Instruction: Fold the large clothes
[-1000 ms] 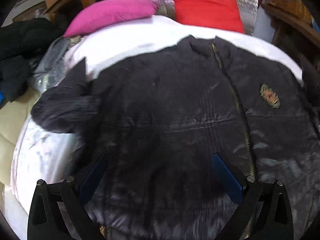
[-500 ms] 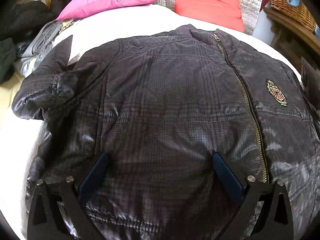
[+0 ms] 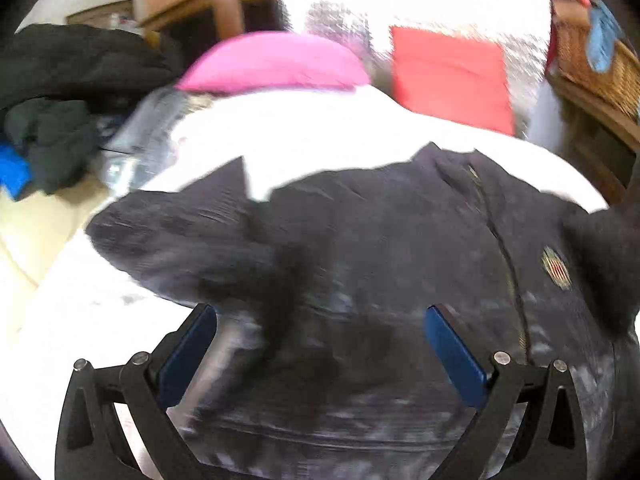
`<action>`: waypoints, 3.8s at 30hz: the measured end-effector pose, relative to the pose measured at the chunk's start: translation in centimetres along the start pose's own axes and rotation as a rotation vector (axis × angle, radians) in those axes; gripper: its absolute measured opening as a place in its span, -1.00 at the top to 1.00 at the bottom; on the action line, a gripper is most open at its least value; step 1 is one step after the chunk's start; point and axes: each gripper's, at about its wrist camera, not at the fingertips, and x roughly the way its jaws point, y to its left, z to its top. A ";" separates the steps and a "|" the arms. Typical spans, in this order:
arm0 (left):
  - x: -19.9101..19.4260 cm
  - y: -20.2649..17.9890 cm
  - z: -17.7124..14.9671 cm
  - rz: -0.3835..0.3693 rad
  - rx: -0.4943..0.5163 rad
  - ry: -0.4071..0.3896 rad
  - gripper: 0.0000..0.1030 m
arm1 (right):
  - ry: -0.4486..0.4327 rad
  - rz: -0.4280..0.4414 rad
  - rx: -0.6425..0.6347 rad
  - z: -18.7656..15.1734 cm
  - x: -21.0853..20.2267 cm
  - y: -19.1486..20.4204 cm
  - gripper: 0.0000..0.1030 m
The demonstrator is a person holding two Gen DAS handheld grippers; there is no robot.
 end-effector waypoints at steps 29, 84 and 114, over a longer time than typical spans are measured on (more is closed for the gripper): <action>-0.5 7.0 -0.9 -0.103 -0.214 -0.006 -1.00 | 0.214 -0.206 -0.073 -9.7 2.2 -4.5 -0.71; 12.5 32.8 -0.9 -0.240 -0.982 0.125 -0.51 | 0.537 -0.039 -0.494 -24.4 7.2 4.7 0.19; 2.1 -8.9 1.1 -0.611 0.098 0.164 0.55 | 0.359 -0.156 -0.227 -14.1 1.4 -2.5 0.16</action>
